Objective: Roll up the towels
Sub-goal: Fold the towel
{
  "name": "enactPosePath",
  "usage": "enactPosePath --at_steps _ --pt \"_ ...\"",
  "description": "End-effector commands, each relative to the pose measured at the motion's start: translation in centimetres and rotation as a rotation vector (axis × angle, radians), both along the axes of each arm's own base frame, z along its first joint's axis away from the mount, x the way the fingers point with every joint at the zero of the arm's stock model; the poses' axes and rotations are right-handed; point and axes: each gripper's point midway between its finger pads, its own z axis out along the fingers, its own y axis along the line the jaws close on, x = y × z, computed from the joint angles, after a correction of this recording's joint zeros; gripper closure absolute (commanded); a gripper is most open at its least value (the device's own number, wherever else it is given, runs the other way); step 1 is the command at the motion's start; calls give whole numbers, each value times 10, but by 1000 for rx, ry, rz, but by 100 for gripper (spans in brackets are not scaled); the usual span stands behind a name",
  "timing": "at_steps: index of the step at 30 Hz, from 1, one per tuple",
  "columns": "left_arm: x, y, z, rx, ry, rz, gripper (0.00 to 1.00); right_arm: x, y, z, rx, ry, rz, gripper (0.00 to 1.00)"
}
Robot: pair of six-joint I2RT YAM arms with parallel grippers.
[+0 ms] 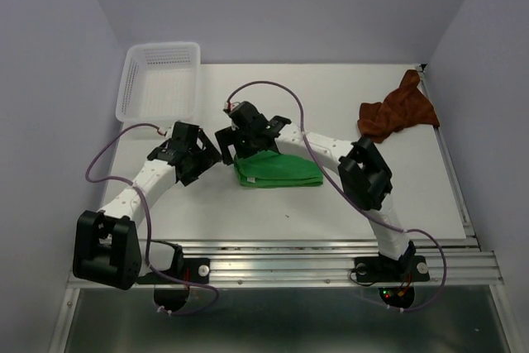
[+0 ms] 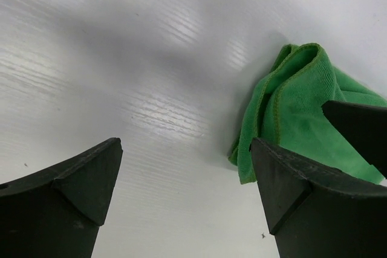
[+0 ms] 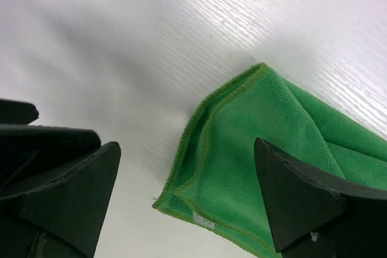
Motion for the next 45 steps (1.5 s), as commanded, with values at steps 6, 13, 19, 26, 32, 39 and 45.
enactPosePath --at_steps 6,13,19,26,32,39,45 --pt "4 -23 12 -94 -72 -114 1 -6 -67 35 -97 -138 -159 0" --pt "40 -60 27 -90 -125 -225 1 -1 -156 28 -92 -79 -349 0" --pt "72 -77 2 -63 -73 -265 18 7 -199 24 -78 -66 -404 0" --pt "93 -87 -12 -48 -56 -292 34 22 -200 21 -39 -66 -359 0" --pt "97 -85 -24 -33 -30 -270 63 32 -189 13 -3 -43 -306 0" --pt "85 -72 -36 -8 2 -213 100 53 -194 -16 -8 11 -347 0" --pt "80 -40 -47 121 37 -94 100 56 -233 -45 -39 74 -445 0"
